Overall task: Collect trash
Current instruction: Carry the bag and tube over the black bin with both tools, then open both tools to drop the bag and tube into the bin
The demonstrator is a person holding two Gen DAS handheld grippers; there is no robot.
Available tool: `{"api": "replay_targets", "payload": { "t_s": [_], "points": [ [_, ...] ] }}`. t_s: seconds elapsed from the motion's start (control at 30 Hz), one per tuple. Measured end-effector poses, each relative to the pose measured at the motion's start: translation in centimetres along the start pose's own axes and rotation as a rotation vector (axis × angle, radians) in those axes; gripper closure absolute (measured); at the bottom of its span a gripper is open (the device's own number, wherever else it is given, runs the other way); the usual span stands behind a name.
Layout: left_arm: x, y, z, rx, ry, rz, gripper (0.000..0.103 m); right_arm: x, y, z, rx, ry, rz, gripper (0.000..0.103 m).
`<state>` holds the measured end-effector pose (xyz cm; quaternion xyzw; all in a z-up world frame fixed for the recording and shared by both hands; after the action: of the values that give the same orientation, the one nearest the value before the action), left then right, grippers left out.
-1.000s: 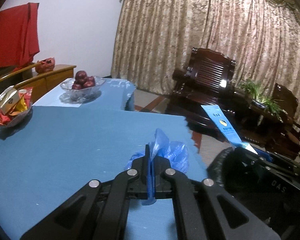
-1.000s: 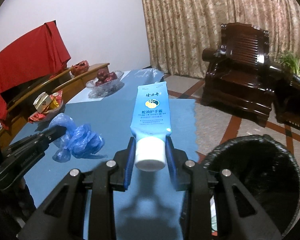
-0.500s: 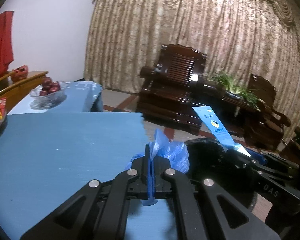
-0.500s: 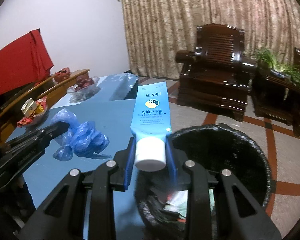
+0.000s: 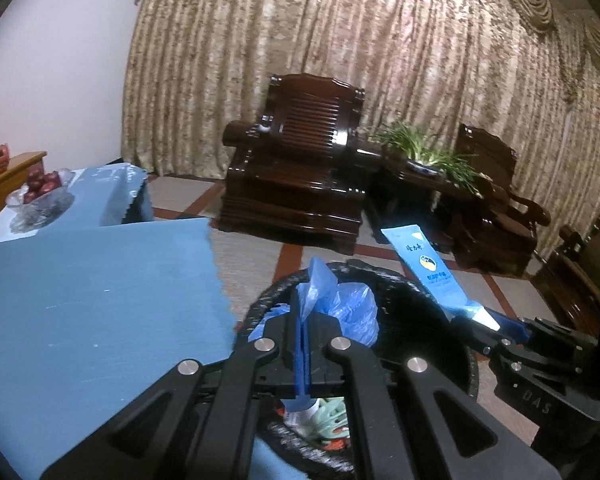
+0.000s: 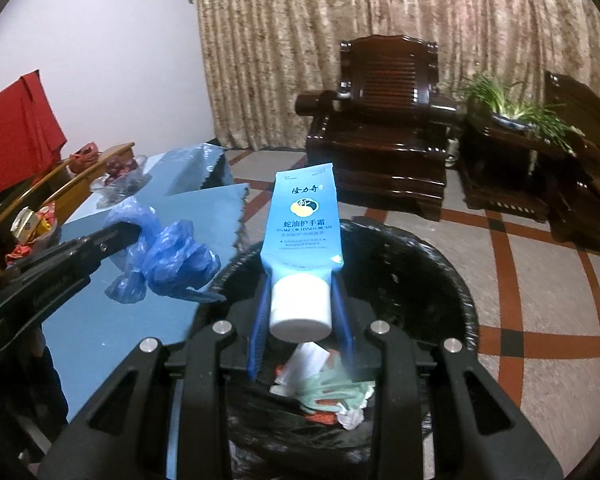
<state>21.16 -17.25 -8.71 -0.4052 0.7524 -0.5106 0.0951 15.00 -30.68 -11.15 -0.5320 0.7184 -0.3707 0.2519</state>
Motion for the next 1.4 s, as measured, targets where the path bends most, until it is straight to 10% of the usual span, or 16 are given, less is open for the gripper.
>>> {"api": "replay_targets", "payload": {
  "t_s": [1.17,1.4],
  "points": [
    [2.9,5.4,11.2,-0.203,0.106,0.012,0.102,6.5,6.6,6.7,-0.166,0.111,0.028,0.073],
    [2.1,5.5,11.0,-0.203,0.134,-0.039,0.060,7.5,6.3,6.9,-0.146,0.138,0.036,0.043]
  ]
}}
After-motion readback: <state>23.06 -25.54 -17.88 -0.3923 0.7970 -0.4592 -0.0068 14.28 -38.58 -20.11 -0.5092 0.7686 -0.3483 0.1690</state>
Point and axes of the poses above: each gripper's, at about its wrist camera, not at the fingertips, and z roughly the way its jaws point, x to its right, y to its underside, the point moved 9 cm from there along z, roughly the way its jaws point, and after that the axes turned 14 degrees about y, right-handed, at the moved point
